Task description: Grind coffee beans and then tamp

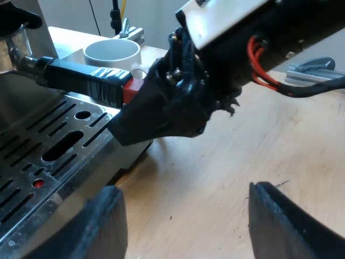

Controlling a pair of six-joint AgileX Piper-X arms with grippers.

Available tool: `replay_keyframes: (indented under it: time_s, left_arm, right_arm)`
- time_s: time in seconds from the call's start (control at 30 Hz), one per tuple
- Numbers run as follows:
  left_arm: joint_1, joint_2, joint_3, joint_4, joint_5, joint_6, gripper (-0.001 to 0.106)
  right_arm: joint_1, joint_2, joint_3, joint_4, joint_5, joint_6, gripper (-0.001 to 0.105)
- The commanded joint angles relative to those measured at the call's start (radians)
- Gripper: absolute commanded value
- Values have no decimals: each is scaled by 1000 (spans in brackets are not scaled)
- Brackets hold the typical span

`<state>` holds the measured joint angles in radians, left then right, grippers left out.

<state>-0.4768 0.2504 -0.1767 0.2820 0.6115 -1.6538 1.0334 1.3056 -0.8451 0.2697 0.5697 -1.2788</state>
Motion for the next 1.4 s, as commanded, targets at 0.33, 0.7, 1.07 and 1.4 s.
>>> replay_keyframes:
  time_s: [0.33,0.7,1.07,1.4]
  left_arm:
    - [-5,-1,0,-18,14,-9,52]
    - [-5,-1,0,-18,14,-9,52]
    - [-5,-1,0,-18,14,-9,52]
    - [-5,-1,0,-18,14,-9,52]
  right_arm:
    - [-7,40,-1,-42,-5,1,63]
    - [-7,66,-1,-86,-5,1,61]
    - [-7,66,-1,-86,-5,1,16]
    - [-4,64,-1,-86,-5,1,0]
